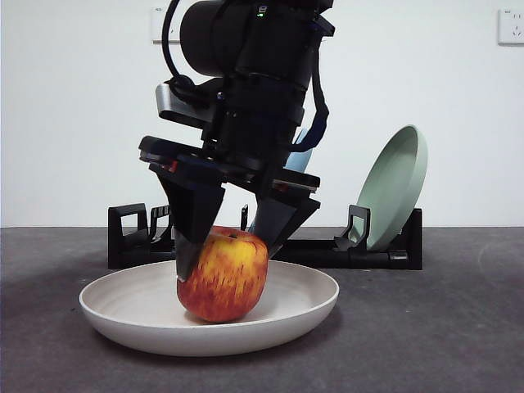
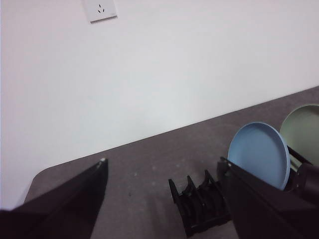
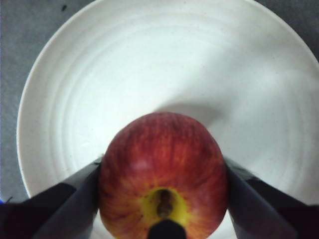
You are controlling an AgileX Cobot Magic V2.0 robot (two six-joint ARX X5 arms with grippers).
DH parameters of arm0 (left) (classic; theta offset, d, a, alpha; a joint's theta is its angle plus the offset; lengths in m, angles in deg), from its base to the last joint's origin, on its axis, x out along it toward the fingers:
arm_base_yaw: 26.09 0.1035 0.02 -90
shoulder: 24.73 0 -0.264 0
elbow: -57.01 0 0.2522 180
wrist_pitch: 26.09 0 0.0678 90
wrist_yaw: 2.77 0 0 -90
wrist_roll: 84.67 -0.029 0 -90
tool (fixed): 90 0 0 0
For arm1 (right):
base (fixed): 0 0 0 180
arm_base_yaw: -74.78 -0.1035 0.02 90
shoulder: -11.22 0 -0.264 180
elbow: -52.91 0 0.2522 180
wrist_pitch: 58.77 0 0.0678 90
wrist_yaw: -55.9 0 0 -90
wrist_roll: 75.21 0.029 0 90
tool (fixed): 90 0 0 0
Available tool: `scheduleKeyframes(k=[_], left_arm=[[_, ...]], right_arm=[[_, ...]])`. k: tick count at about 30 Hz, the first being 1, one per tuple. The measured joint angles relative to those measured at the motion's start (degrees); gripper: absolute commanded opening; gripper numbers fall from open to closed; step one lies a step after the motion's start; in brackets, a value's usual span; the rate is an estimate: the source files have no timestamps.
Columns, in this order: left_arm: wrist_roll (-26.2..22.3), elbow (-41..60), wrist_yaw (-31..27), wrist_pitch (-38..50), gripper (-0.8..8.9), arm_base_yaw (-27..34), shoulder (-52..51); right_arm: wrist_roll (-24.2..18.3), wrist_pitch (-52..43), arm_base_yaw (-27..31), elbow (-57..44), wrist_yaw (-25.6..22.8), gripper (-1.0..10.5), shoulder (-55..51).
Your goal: Take the yellow plate from the plate rack,put the plate on the table,take the apple from the table,put the apple in the plate
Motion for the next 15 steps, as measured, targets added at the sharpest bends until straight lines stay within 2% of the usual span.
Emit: scheduleKeyframes(k=[11, 15], left_arm=[[0.4, 0.0, 0.0, -1.4, 3.68, 0.0, 0.0], [0.5, 0.0, 0.2, -1.4, 3.69, 0.0, 0.1]], right_arm=[[-0.2, -0.3, 0.0, 0.0, 0.0, 6.0, -0.1], [-0.6, -0.2, 0.4, 0.0, -0.4, 6.0, -3.1]])
